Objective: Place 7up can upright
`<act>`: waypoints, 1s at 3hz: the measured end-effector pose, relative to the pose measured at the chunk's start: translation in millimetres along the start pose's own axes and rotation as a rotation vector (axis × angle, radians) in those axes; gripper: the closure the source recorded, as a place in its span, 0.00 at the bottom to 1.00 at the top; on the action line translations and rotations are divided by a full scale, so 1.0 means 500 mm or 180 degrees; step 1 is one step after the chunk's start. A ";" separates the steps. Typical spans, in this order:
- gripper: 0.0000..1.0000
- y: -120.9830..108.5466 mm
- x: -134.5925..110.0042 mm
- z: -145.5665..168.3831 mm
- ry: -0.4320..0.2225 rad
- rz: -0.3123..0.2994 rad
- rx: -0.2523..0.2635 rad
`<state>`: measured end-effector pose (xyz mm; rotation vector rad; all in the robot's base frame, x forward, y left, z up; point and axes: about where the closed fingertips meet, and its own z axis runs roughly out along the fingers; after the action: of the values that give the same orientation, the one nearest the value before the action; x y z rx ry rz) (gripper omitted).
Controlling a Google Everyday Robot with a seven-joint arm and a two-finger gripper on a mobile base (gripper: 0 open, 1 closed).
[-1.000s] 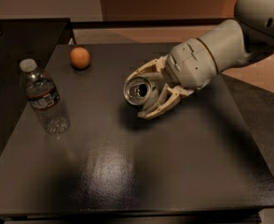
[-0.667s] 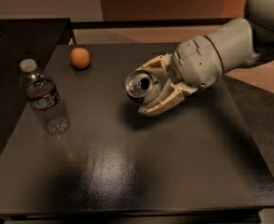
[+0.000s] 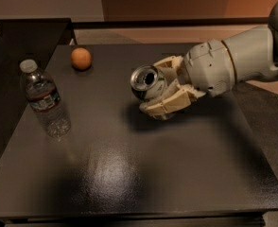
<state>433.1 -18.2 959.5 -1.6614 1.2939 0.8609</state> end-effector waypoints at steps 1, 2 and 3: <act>1.00 -0.003 0.017 0.004 -0.0125 0.0268 0.0219; 1.00 -0.012 0.038 0.015 -0.0302 0.0419 0.0410; 1.00 -0.025 0.061 0.026 -0.0450 0.0530 0.0555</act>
Offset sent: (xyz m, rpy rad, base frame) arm 0.0232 -0.0041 -0.0357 0.2127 0.1108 -0.2365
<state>452.0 -17.0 929.6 -1.3481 1.3811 0.9188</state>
